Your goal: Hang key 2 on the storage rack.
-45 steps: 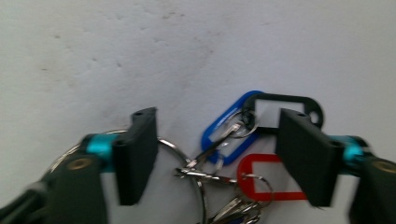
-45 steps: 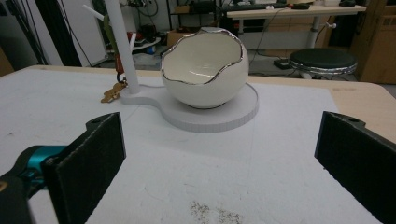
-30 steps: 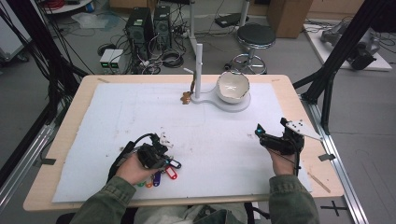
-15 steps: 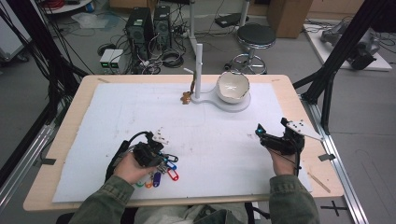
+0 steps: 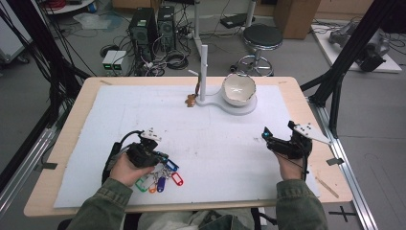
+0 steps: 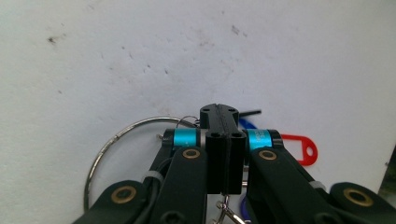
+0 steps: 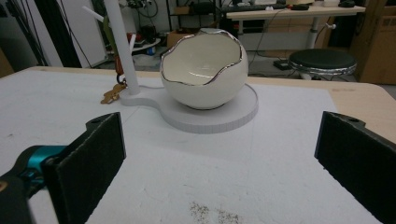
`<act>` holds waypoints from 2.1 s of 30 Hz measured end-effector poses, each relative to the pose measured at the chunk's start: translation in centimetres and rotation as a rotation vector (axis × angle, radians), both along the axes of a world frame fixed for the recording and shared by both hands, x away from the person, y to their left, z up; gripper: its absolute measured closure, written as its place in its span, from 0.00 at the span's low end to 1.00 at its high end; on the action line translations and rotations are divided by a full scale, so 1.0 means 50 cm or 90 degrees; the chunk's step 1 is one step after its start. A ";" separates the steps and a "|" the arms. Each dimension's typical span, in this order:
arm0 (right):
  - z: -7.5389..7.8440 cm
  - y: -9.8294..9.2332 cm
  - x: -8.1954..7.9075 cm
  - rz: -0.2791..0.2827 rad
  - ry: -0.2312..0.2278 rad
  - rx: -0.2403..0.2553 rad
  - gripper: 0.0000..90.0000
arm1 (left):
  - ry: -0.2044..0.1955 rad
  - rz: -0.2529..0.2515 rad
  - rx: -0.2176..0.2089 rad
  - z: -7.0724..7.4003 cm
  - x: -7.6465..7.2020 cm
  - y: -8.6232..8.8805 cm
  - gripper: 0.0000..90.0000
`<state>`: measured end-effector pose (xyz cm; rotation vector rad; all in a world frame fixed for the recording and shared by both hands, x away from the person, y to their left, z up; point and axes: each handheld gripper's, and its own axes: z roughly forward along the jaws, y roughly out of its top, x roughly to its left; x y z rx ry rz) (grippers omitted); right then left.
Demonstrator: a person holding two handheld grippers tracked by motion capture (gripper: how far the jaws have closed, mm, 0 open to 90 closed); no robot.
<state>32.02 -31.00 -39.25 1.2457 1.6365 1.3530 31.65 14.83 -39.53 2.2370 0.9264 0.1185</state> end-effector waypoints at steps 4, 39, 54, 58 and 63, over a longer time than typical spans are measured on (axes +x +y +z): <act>0.000 0.000 0.000 0.000 -0.001 0.000 0.01 | -0.005 0.009 -0.019 0.009 0.001 0.013 1.00; 0.000 0.002 -0.001 -0.001 0.001 -0.002 0.01 | -0.057 0.046 -0.097 0.081 0.000 0.055 1.00; 0.000 0.003 -0.002 -0.002 0.001 -0.004 0.01 | -0.086 0.054 -0.135 0.116 0.009 0.058 1.00; 0.000 0.002 -0.002 -0.001 0.001 -0.003 0.01 | -0.093 0.049 -0.143 0.131 0.013 0.050 1.00; 0.000 0.002 -0.002 -0.001 0.000 -0.003 0.01 | -0.103 0.042 -0.155 0.150 0.019 0.045 1.00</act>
